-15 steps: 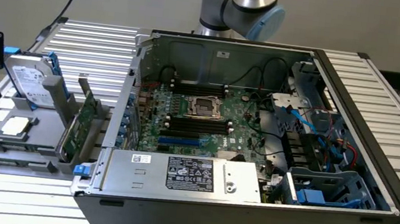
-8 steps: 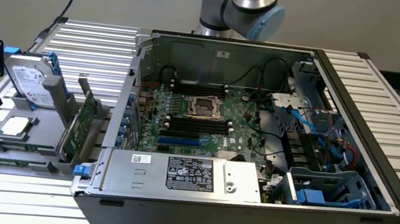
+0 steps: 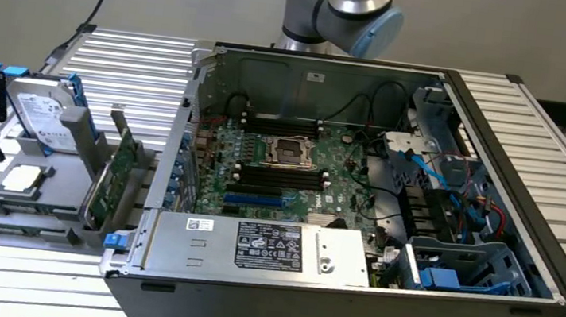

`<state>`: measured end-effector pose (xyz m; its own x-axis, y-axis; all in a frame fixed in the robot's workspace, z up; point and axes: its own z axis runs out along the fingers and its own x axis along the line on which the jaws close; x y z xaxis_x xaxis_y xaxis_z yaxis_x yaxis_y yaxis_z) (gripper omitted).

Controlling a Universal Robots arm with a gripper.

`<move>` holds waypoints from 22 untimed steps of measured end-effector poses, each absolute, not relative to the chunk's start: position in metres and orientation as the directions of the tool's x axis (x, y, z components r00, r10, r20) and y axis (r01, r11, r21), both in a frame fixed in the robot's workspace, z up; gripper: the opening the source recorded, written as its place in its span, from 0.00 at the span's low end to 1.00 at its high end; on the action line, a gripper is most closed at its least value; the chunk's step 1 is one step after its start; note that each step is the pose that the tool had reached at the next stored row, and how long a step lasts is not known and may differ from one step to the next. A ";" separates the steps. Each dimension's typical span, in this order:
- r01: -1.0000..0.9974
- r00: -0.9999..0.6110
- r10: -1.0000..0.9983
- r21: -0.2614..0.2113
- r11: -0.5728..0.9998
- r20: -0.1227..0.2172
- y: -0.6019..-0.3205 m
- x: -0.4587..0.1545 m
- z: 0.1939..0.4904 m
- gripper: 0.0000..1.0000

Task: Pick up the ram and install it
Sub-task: 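Pick up the ram and move it above insertion slot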

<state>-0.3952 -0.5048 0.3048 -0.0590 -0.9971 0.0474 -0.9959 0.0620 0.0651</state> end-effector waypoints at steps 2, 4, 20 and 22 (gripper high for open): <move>-0.996 -0.053 -0.997 0.065 0.056 0.047 -0.507 -0.395 0.301 0.36; -0.997 -0.047 -0.998 0.065 0.050 0.047 -0.509 -0.395 0.298 0.36; -0.997 -0.027 -0.999 0.065 0.030 0.046 -0.522 -0.396 0.268 0.36; -0.997 -0.026 -0.999 0.065 0.029 0.046 -0.523 -0.396 0.265 0.36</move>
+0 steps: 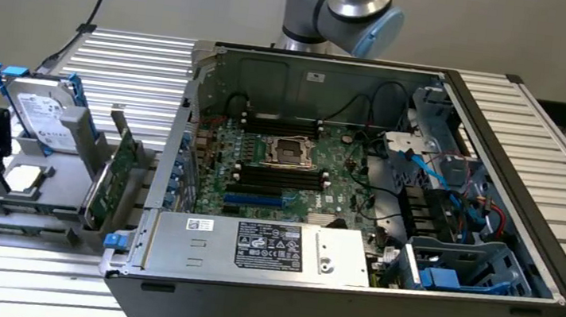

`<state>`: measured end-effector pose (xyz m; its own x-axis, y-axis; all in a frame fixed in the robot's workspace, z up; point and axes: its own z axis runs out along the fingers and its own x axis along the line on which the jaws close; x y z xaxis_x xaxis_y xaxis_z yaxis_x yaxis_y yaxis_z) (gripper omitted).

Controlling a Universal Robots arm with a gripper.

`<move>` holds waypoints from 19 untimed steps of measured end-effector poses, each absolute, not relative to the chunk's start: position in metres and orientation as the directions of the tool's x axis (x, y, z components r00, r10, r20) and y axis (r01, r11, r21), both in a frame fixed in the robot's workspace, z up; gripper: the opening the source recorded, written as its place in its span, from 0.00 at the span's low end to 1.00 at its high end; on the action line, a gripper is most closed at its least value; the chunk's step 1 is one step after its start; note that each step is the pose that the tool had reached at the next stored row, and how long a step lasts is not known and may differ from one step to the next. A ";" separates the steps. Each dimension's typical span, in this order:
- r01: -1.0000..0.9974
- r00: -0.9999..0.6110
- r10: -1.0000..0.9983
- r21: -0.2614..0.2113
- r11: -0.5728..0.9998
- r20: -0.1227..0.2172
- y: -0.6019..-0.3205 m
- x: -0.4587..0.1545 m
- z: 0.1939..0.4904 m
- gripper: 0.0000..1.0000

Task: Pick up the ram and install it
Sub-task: 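Pick up the ram and move it above insertion slot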

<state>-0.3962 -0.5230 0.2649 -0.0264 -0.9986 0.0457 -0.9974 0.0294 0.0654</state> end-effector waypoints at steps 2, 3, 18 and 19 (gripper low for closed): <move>-0.997 -0.026 -0.999 0.065 0.029 0.046 -0.524 -0.396 0.261 0.36; -0.997 -0.026 -0.999 0.065 0.029 0.046 -0.524 -0.395 0.260 0.36; -0.998 -0.012 -0.999 0.065 0.015 0.046 -0.524 -0.388 0.232 0.36; -0.998 -0.010 -0.999 0.065 0.013 0.046 -0.524 -0.388 0.230 0.36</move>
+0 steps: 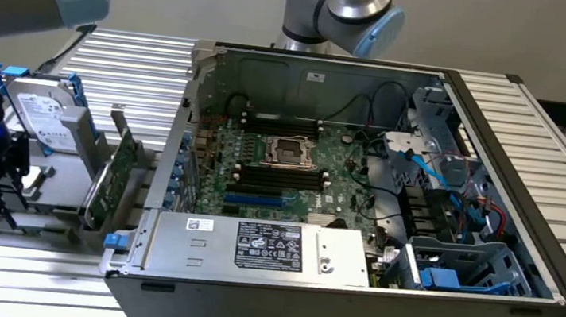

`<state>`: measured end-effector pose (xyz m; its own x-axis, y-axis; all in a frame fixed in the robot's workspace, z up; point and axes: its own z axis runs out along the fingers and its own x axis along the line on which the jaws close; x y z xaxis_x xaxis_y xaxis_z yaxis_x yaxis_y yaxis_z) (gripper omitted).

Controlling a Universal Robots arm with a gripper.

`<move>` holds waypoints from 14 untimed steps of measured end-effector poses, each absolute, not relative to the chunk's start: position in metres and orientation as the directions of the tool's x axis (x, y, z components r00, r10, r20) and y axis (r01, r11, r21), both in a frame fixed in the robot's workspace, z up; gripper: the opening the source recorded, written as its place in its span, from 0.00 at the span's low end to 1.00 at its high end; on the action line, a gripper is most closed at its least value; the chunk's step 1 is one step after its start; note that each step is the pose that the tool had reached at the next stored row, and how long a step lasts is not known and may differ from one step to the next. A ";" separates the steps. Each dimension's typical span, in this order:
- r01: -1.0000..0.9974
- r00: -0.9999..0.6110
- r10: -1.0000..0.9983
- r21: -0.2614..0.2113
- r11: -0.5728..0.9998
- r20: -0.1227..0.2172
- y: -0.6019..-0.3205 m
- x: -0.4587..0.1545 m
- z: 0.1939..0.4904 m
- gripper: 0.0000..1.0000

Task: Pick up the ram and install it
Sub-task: 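Pick up the ram and move it above insertion slot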

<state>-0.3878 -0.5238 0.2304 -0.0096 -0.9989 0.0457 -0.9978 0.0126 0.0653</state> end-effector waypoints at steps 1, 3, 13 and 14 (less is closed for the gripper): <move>-0.998 -0.007 -0.999 0.065 0.010 0.046 -0.524 -0.388 0.228 0.36; -0.998 -0.002 -0.999 0.065 0.005 0.046 -0.524 -0.388 0.225 0.36; -0.998 0.018 -0.999 0.064 -0.016 0.046 -0.523 -0.390 0.207 0.36; -0.998 0.019 -0.999 0.064 -0.016 0.046 -0.523 -0.390 0.205 0.36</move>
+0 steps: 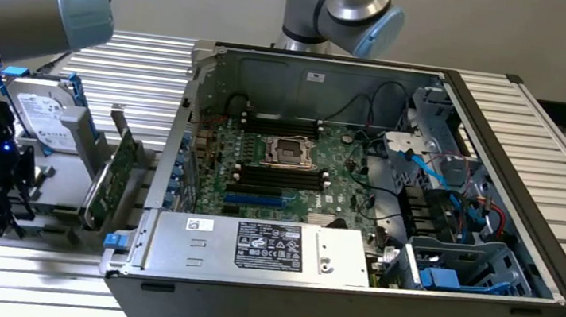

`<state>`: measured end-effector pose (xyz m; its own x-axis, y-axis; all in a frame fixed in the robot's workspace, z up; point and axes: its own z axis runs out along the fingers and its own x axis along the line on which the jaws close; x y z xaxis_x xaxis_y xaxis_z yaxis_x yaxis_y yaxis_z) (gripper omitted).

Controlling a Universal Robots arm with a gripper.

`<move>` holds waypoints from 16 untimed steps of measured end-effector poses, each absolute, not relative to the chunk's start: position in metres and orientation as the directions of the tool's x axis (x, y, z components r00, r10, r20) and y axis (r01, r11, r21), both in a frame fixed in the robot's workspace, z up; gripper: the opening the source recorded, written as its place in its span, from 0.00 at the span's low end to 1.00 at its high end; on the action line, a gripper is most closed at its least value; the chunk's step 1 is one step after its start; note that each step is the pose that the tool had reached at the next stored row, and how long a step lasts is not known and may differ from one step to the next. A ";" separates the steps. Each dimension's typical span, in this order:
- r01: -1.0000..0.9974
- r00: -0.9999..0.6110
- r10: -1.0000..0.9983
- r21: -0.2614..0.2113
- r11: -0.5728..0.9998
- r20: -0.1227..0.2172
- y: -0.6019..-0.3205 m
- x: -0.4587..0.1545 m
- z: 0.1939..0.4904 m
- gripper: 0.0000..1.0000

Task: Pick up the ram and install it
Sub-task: 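Pick up the ram and move it above insertion slot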

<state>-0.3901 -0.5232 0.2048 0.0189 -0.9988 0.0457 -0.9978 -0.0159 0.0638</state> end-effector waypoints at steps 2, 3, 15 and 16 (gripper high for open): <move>-0.998 0.019 -0.999 0.063 -0.016 0.046 -0.522 -0.390 0.201 0.36; -0.998 0.019 -0.999 0.063 -0.016 0.046 -0.522 -0.391 0.199 0.36; -0.998 0.019 -0.999 0.061 -0.016 0.046 -0.519 -0.393 0.196 0.28; -0.998 0.019 -0.999 0.061 -0.016 0.046 -0.519 -0.393 0.196 0.28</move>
